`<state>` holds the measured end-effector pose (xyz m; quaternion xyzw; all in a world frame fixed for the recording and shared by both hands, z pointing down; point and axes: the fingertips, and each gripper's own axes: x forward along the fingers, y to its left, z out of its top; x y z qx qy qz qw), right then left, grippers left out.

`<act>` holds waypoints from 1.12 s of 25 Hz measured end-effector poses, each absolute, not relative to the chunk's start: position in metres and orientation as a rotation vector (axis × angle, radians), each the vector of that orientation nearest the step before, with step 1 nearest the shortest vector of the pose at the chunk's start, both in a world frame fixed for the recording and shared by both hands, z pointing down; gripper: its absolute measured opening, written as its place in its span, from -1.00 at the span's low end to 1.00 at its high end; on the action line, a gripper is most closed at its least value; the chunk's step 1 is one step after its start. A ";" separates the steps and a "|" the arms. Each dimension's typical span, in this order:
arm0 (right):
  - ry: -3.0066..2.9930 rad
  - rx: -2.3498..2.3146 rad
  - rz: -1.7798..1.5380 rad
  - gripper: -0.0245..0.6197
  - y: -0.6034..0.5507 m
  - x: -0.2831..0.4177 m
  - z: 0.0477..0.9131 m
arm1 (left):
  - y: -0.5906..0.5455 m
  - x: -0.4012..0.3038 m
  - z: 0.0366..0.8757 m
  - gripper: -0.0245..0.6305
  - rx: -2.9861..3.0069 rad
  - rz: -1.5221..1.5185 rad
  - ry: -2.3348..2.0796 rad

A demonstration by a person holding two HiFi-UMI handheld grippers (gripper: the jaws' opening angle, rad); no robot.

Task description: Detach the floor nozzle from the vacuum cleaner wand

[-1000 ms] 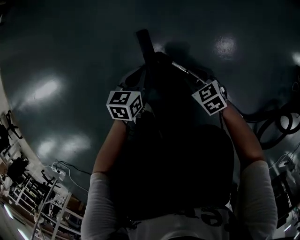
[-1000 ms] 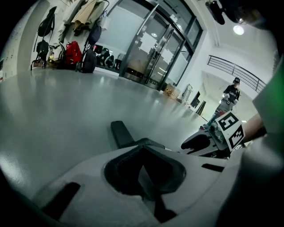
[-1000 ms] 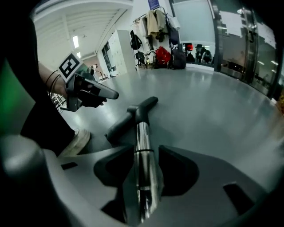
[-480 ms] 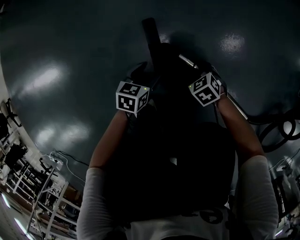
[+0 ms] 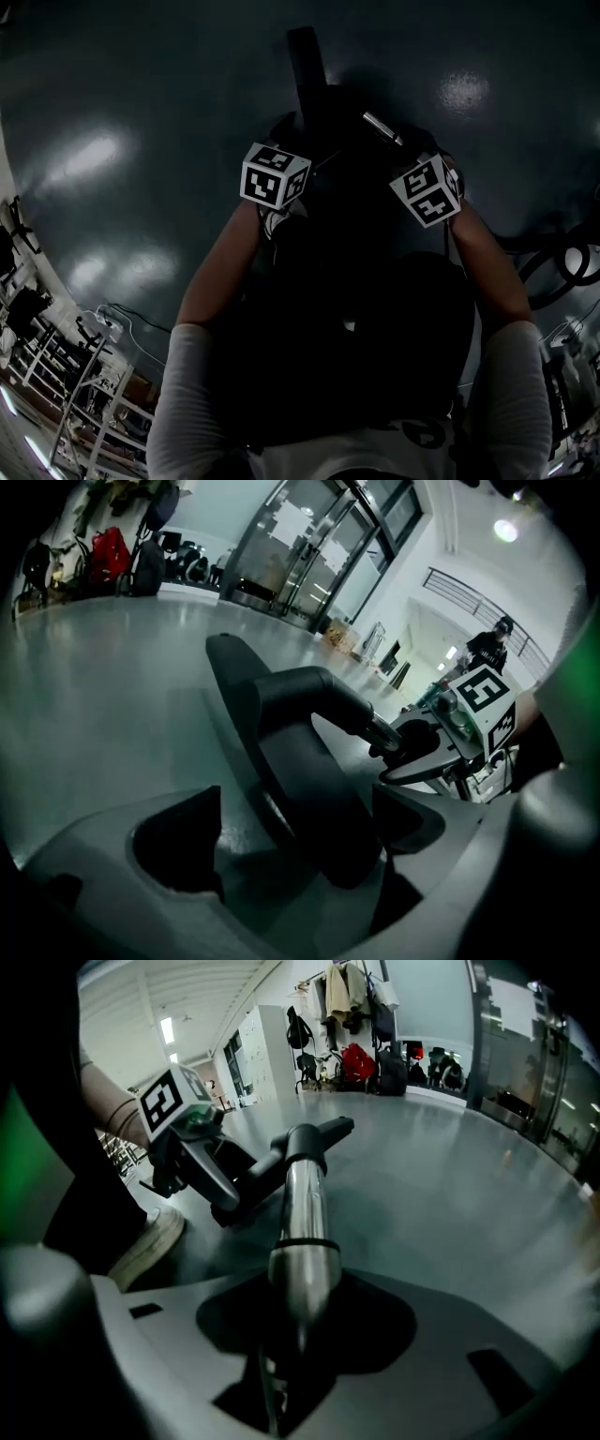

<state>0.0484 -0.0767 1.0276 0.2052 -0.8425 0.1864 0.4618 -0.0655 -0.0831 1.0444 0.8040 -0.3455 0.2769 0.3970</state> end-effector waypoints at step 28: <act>-2.311 0.733 0.255 -0.40 -0.080 0.069 0.629 | -0.113 0.013 0.608 -0.39 2.219 0.580 -0.721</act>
